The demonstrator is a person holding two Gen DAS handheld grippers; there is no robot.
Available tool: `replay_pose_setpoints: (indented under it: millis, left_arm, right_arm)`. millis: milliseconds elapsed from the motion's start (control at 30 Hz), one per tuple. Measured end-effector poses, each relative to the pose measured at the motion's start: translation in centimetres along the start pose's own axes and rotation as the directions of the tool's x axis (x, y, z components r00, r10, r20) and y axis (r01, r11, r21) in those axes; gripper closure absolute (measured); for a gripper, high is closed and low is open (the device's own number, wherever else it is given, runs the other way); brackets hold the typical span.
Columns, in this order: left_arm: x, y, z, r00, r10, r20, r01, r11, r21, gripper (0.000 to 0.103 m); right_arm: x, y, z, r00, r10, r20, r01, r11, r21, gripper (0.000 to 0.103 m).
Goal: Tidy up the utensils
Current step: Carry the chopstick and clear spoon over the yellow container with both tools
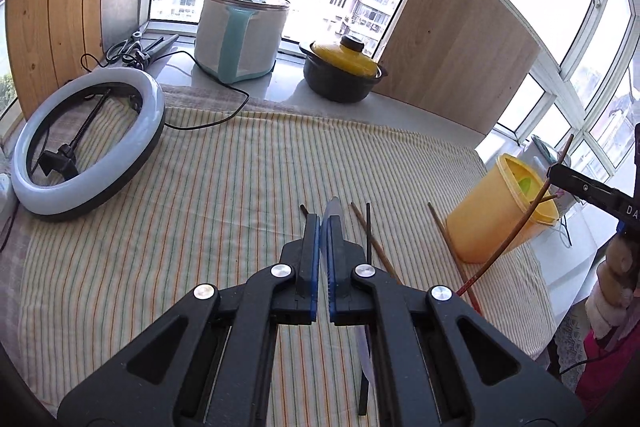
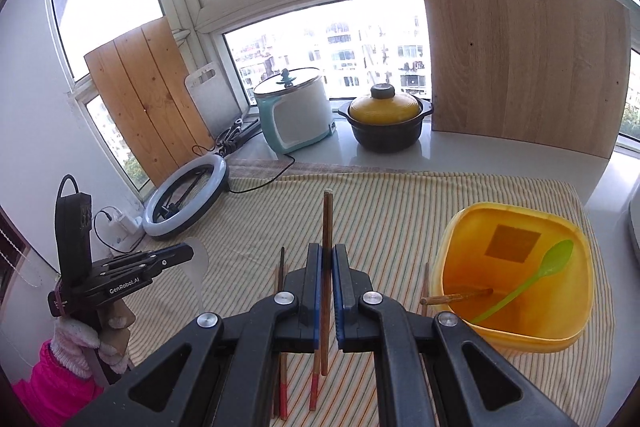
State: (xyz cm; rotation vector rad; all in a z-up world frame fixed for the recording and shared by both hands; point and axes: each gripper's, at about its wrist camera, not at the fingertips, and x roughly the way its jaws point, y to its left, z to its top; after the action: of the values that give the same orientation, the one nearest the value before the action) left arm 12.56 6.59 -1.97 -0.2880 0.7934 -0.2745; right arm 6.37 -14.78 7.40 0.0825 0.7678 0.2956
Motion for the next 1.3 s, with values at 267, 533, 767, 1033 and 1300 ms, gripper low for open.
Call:
replay_pose_setpoints:
  millis: [267, 533, 767, 1033, 1300]
  left_arm:
    - [-1.1, -2.8, 2.3, 0.997, -0.037, 0.070, 0.034, 0.998, 0.047, 0.103]
    - [-1.0, -6.1, 4.1, 0.991, -0.071, 0.113, 0.060, 0.994, 0.095, 0.103]
    - [-0.5, -8.5, 5.8, 0.987, -0.094, 0.130, 0.077, 0.988, 0.131, 0.103]
    - [0.4, -10.5, 7.6, 0.982, -0.124, 0.140, 0.104, 0.985, 0.141, 0.103]
    - [2.1, -13.2, 9.8, 0.975, -0.150, 0.162, 0.126, 0.981, 0.146, 0.103]
  right_arm:
    - [-3.6, -1.0, 2.1, 0.995, -0.003, 0.100, 0.000, 1.000, 0.028, 0.101]
    - [-7.1, -2.9, 4.4, 0.980, -0.017, 0.199, 0.003, 0.997, 0.074, 0.101]
    - [-10.0, -4.6, 6.2, 0.956, -0.053, 0.288, 0.019, 0.993, 0.118, 0.101]
    - [-12.2, -7.3, 6.4, 0.931, -0.159, 0.328, 0.106, 0.979, 0.174, 0.101]
    - [-12.0, -10.0, 4.5, 0.932, -0.240, 0.271, 0.191, 0.962, 0.198, 0.101]
